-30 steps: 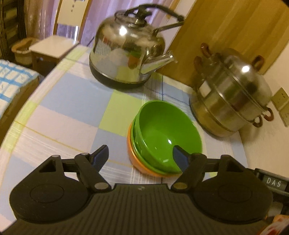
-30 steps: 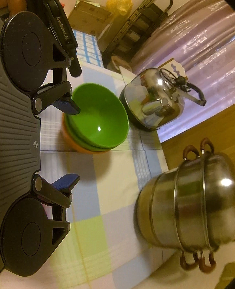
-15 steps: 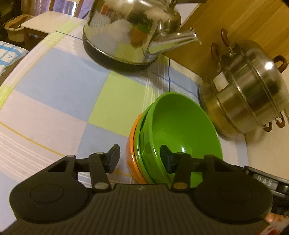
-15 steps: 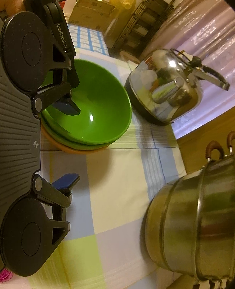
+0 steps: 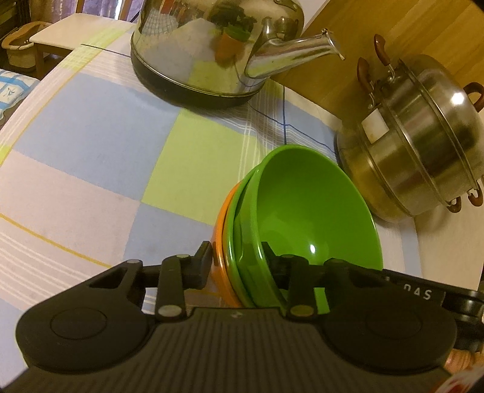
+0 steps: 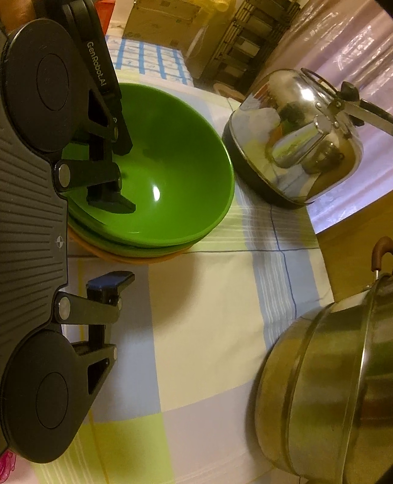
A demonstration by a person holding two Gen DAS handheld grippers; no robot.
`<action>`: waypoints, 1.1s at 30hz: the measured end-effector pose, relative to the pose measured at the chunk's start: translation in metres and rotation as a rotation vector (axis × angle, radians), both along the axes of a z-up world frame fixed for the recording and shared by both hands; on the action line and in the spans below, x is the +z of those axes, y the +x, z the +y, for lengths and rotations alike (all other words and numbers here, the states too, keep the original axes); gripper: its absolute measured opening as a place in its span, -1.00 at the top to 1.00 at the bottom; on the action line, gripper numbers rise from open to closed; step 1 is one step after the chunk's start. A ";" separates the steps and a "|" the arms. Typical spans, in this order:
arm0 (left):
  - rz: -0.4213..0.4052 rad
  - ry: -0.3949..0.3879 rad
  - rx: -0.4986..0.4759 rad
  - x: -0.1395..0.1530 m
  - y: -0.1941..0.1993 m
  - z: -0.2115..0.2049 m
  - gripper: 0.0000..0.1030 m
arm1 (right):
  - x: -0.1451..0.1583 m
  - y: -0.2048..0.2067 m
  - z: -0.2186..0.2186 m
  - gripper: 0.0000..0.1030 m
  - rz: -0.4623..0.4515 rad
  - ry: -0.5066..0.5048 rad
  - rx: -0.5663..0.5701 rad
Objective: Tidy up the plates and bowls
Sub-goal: 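Lift the bowl stack with both grippers and lower it onto the pink plates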
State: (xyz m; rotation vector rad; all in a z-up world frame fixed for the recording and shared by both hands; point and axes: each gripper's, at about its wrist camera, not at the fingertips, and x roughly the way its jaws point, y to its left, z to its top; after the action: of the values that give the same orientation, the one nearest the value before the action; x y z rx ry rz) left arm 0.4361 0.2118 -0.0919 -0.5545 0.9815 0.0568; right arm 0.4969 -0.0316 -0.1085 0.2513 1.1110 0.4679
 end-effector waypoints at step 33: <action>0.041 0.037 -0.022 0.005 -0.047 -0.004 0.48 | -0.006 -0.036 0.005 0.49 0.041 -0.030 -0.006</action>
State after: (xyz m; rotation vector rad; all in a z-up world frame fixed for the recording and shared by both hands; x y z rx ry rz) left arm 0.3888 0.2082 -0.0872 -0.5099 1.0239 0.0672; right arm 0.4606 -0.0269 -0.1148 0.2386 1.1564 0.4424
